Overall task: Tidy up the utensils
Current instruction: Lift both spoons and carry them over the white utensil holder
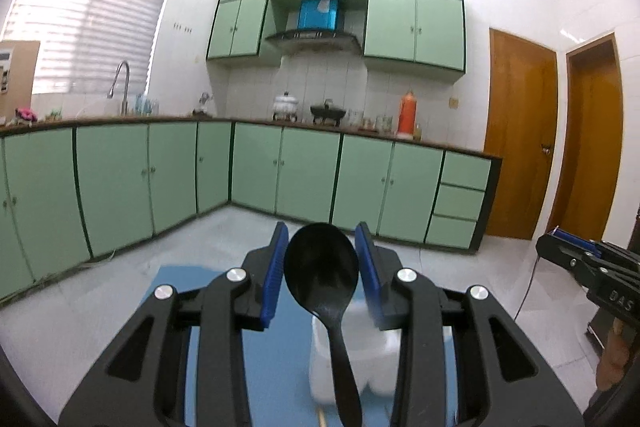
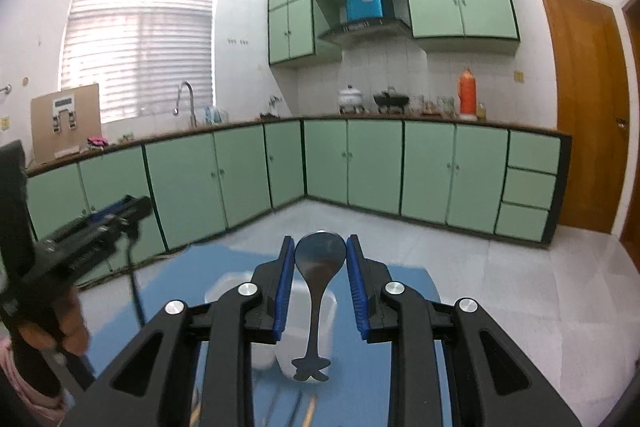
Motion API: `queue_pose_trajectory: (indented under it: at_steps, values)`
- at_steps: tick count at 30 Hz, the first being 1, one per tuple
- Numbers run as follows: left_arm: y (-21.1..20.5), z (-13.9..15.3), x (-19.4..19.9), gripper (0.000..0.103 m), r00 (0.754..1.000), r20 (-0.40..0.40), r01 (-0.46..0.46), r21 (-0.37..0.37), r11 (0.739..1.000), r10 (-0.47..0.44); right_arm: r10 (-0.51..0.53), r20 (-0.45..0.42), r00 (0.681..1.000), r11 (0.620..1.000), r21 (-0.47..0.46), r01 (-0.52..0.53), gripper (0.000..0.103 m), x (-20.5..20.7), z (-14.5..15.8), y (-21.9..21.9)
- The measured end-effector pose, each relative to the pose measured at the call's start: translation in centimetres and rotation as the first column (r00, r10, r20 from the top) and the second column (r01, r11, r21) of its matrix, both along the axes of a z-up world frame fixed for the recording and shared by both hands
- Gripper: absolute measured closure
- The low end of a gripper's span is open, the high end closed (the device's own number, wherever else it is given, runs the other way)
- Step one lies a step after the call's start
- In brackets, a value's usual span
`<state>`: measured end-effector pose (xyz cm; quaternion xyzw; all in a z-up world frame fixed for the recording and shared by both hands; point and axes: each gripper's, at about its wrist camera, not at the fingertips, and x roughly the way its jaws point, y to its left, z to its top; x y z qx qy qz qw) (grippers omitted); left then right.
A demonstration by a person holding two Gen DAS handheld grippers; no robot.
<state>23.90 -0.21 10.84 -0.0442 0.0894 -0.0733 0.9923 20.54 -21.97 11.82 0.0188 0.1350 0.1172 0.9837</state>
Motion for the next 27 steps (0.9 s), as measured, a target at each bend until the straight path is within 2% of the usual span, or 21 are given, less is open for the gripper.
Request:
queue_pose_trajectory:
  at_steps: [4,8,16,27]
  values:
    - [-1.1,0.4,3.2,0.070,0.999,0.045,-0.015,-0.017,1.000,0.016,-0.006,0.027,1.000,1.000,0.021,0.005,0.077,2.8,0.8,1.0]
    - [-2.1,-0.7,6.3,0.070,0.998,0.057,-0.017,-0.030,0.999,0.018,-0.030,0.017,0.999,0.999,0.015,0.030,0.077,5.8,-0.4,2.0]
    - [-2.3,-4.6,9.3,0.070,1.000,-0.008,-0.002,-0.025,1.000,0.002,-0.031,-0.083,0.996,0.998,0.055,0.036,0.077,9.8,-5.0,2.1]
    - [-1.5,-8.4,9.8,0.069,0.994,-0.109,-0.001,0.020,1.000,0.003,-0.015,-0.181,0.983,0.998,0.050,0.025,0.077,10.3,-9.1,2.4]
